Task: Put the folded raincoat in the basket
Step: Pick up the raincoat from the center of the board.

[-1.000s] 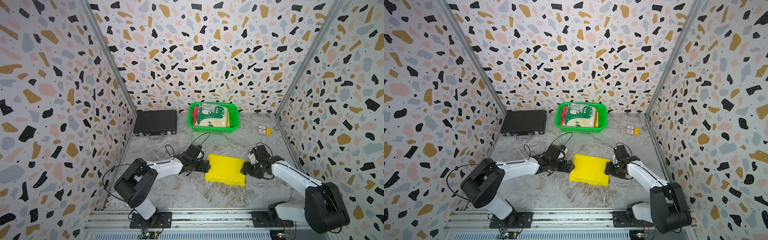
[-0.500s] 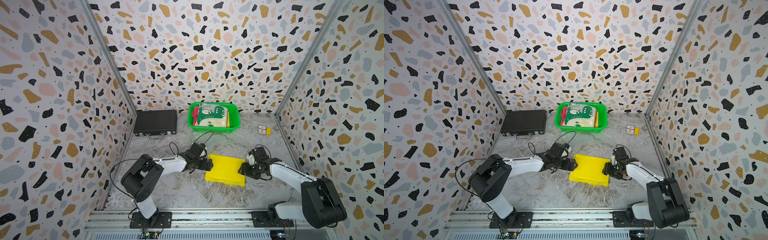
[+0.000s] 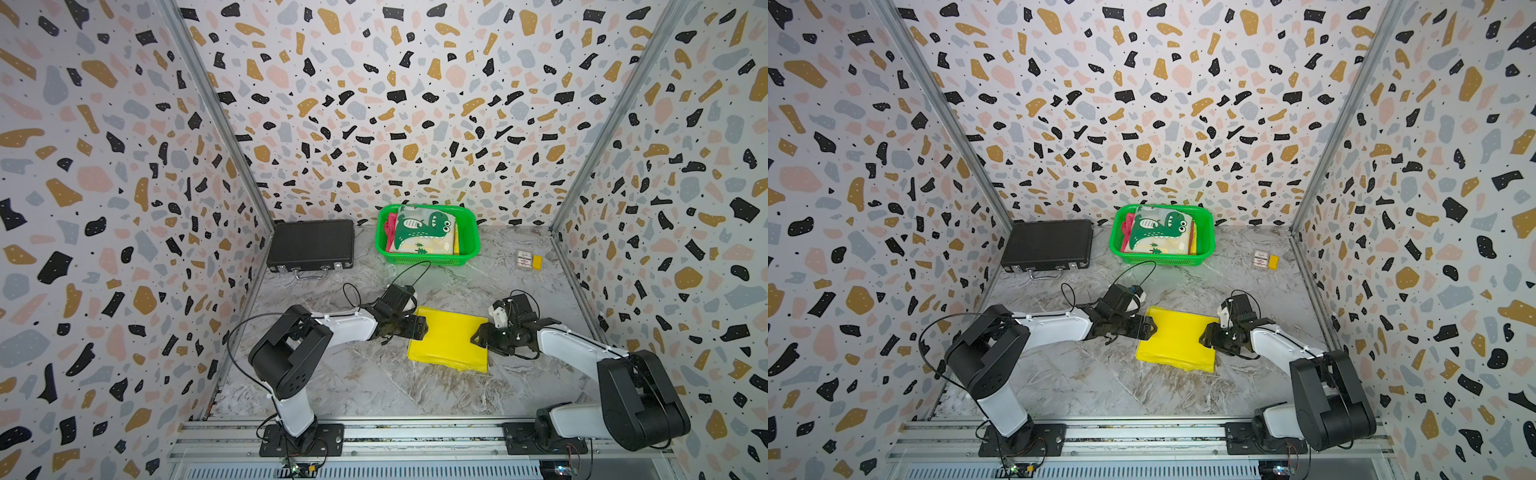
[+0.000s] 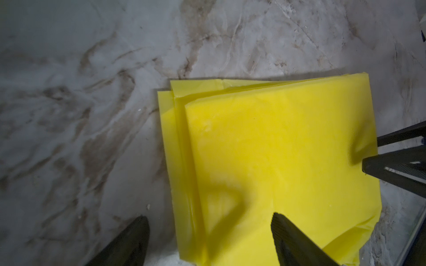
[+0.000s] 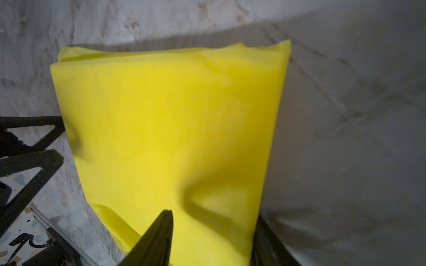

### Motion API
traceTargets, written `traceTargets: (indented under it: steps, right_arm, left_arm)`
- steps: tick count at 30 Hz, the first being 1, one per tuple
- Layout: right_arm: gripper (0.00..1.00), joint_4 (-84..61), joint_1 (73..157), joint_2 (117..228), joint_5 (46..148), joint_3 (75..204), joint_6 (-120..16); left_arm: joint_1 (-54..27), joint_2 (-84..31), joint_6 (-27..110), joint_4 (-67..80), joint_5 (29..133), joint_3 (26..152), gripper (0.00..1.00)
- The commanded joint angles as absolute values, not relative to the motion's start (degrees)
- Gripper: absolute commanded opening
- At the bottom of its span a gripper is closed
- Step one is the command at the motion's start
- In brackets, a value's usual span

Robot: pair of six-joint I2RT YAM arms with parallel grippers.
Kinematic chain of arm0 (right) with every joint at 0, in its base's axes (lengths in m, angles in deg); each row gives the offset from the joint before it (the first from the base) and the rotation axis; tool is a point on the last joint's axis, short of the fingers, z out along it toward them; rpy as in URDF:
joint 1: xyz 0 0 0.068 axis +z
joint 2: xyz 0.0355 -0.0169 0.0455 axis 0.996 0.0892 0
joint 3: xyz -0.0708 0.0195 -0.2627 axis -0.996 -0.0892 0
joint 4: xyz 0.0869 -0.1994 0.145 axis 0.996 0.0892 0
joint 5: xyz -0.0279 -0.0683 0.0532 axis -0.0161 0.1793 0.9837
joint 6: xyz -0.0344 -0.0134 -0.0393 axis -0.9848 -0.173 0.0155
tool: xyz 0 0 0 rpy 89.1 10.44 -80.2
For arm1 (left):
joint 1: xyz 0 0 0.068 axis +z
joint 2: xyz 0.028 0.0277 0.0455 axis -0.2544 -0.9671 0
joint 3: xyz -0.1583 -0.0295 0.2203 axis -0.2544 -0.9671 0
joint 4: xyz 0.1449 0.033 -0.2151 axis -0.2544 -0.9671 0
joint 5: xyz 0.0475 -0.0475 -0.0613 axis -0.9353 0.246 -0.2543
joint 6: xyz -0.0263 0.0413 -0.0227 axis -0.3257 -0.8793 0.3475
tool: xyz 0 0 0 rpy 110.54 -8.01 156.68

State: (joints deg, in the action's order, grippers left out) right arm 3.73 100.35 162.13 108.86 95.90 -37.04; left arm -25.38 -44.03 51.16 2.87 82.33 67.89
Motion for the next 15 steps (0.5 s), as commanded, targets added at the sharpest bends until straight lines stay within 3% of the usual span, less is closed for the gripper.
traceTargets:
  steps: [1,9,15]
  right_arm:
    - [0.54,6.17,101.1,163.49,108.54,94.13,-36.09]
    - [0.5,4.46,102.09,163.28,108.72,93.35,-34.61]
    - [0.4,4.33,103.12,162.58,108.61,93.28,-34.22]
  left_arm:
    - [-26.28,-46.55,52.05,0.22,84.5,67.68,0.82]
    - [-26.65,-46.55,52.96,0.8,84.15,67.54,0.66]
    - [-26.79,-45.87,53.07,-0.72,84.55,68.05,0.36]
